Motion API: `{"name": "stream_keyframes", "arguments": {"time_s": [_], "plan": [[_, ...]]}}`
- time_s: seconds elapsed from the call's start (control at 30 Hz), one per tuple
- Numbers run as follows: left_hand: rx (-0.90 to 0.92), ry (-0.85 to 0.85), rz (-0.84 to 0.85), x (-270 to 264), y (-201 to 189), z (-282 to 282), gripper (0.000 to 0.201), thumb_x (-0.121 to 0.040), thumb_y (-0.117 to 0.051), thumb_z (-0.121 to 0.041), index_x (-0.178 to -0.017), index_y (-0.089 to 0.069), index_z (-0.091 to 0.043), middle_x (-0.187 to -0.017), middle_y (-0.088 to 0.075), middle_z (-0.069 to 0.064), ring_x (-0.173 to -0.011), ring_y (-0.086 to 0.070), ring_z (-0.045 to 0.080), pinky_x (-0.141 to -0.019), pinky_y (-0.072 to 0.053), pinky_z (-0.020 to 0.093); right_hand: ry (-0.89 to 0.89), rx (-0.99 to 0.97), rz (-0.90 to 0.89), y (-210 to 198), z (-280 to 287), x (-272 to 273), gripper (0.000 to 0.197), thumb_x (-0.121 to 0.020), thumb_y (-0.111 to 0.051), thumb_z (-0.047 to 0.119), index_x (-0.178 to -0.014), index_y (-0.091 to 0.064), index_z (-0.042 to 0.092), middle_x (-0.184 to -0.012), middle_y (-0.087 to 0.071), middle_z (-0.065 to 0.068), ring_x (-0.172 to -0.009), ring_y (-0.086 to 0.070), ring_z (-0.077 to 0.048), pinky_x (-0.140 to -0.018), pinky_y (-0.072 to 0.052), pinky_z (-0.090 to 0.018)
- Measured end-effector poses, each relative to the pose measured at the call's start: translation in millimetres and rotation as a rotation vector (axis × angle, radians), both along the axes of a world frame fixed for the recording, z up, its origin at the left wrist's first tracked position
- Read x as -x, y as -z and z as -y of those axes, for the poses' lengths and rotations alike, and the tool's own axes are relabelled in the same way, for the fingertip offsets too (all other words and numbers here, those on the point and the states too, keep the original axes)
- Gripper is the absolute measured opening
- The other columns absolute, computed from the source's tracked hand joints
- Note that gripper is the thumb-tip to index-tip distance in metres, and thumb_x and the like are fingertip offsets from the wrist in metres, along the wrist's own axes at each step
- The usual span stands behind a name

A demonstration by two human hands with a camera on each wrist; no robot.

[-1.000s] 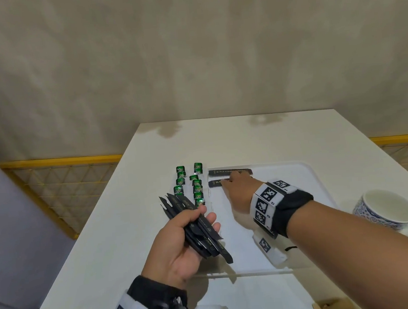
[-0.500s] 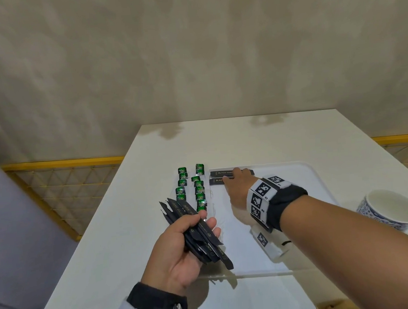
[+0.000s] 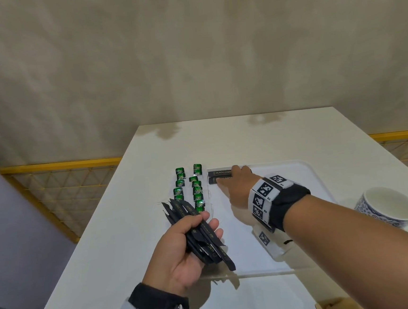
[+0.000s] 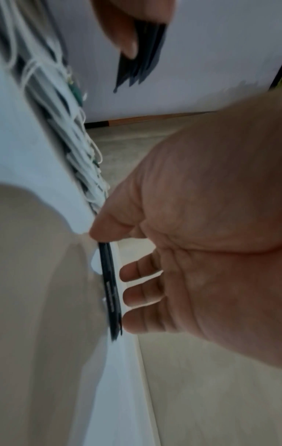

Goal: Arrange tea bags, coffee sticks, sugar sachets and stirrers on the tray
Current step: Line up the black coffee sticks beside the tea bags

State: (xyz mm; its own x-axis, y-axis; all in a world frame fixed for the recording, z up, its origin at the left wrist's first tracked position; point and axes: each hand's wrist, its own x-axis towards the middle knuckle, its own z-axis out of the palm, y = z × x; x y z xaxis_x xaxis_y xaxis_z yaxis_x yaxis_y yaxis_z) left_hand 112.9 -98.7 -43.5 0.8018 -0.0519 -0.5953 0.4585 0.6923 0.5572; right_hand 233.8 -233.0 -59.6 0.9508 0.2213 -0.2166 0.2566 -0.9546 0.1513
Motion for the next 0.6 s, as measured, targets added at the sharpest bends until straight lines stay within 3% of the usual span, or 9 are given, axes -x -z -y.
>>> {"name": "stream_keyframes", "arguments": {"time_s": [0.07, 0.13, 0.23, 0.3, 0.33, 0.4, 0.47, 0.53, 0.6], "plan": [[0.012, 0.002, 0.005, -2, -1, 1, 0.017, -0.089, -0.054, -0.004, -0.091, -0.064, 0.010, -0.078, -0.070, 0.024, -0.084, -0.066, 0.030, -0.064, -0.058, 0.044, -0.013, -0.173, 0.016, -9, 2, 2, 0.041, -0.096, -0.045, 0.019, -0.136, -0.047, 0.029, -0.127, -0.041, -0.007, -0.120, -0.039, -0.029, -0.093, -0.042, -0.037], [0.010, -0.002, 0.015, -7, -1, 2, 0.017, -0.091, -0.052, -0.003, -0.093, -0.063, 0.010, -0.084, -0.070, 0.024, -0.084, -0.067, 0.029, -0.065, -0.058, 0.041, -0.070, -0.369, -0.073, -27, 6, 6, 0.026, -0.098, -0.042, 0.024, -0.122, -0.054, 0.022, -0.121, -0.051, -0.005, -0.112, -0.046, -0.025, -0.089, -0.043, -0.035], [-0.028, -0.015, 0.053, -15, 1, 5, 0.014, -0.092, -0.050, -0.001, -0.097, -0.063, 0.005, -0.084, -0.070, 0.020, -0.071, -0.070, 0.025, -0.072, -0.059, 0.041, -0.039, -0.765, -0.513, -51, 8, 16, 0.029, -0.102, -0.041, 0.036, -0.101, -0.057, 0.012, -0.095, -0.065, -0.006, -0.080, -0.060, -0.019, -0.075, -0.050, -0.030], [-0.071, -0.026, 0.082, -19, 4, 7, 0.018, -0.090, -0.052, 0.001, -0.105, -0.062, 0.000, -0.082, -0.069, 0.017, -0.067, -0.068, 0.027, -0.076, -0.056, 0.048, 0.037, -0.966, -0.798, -57, 10, 23, 0.029, -0.100, -0.048, 0.033, -0.098, -0.057, 0.006, -0.082, -0.063, -0.011, -0.069, -0.061, -0.021, -0.067, -0.052, -0.029], [-0.085, -0.039, 0.091, -20, 5, 8, 0.024, -0.089, -0.054, 0.001, -0.111, -0.061, -0.001, -0.088, -0.069, 0.019, -0.071, -0.067, 0.029, -0.075, -0.057, 0.052, 0.038, -0.992, -0.848, -59, 12, 25, 0.025, -0.098, -0.054, 0.030, -0.097, -0.056, 0.005, -0.080, -0.062, -0.012, -0.068, -0.061, -0.022, -0.066, -0.053, -0.029], [-0.100, -0.064, 0.096, -22, 8, 9, 0.033, -0.087, -0.058, 0.002, -0.119, -0.060, -0.003, -0.104, -0.069, 0.021, -0.085, -0.068, 0.035, -0.065, -0.058, 0.054, 0.026, -0.988, -0.838, -60, 17, 29, 0.022, -0.091, -0.066, 0.021, -0.099, -0.055, 0.005, -0.078, -0.061, -0.011, -0.069, -0.063, -0.024, -0.064, -0.056, -0.029], [-0.121, -0.094, 0.097, -22, 10, 11, 0.038, -0.084, -0.062, 0.002, -0.121, -0.060, -0.005, -0.110, -0.068, 0.025, -0.094, -0.068, 0.041, -0.067, -0.056, 0.059, 0.019, -0.986, -0.771, -59, 19, 31, 0.025, -0.084, -0.074, 0.016, -0.098, -0.056, 0.007, -0.077, -0.062, -0.008, -0.066, -0.066, -0.020, -0.059, -0.056, -0.025], [-0.143, -0.124, 0.100, -23, 11, 13, 0.039, -0.082, -0.065, 0.002, -0.120, -0.061, -0.007, -0.107, -0.069, 0.025, -0.092, -0.069, 0.041, -0.073, -0.055, 0.061, -0.008, -0.973, -0.687, -56, 20, 32, 0.025, -0.079, -0.079, 0.017, -0.092, -0.058, 0.012, -0.077, -0.065, -0.006, -0.065, -0.066, -0.018, -0.058, -0.055, -0.024], [-0.155, -0.148, 0.106, -23, 11, 14, 0.038, -0.081, -0.066, 0.002, -0.118, -0.062, -0.007, -0.103, -0.070, 0.023, -0.080, -0.071, 0.035, -0.069, -0.058, 0.051, -0.042, -0.968, -0.611, -54, 20, 32, 0.024, -0.077, -0.081, 0.019, -0.086, -0.059, 0.016, -0.075, -0.067, -0.003, -0.065, -0.065, -0.016, -0.060, -0.055, -0.024]]}}
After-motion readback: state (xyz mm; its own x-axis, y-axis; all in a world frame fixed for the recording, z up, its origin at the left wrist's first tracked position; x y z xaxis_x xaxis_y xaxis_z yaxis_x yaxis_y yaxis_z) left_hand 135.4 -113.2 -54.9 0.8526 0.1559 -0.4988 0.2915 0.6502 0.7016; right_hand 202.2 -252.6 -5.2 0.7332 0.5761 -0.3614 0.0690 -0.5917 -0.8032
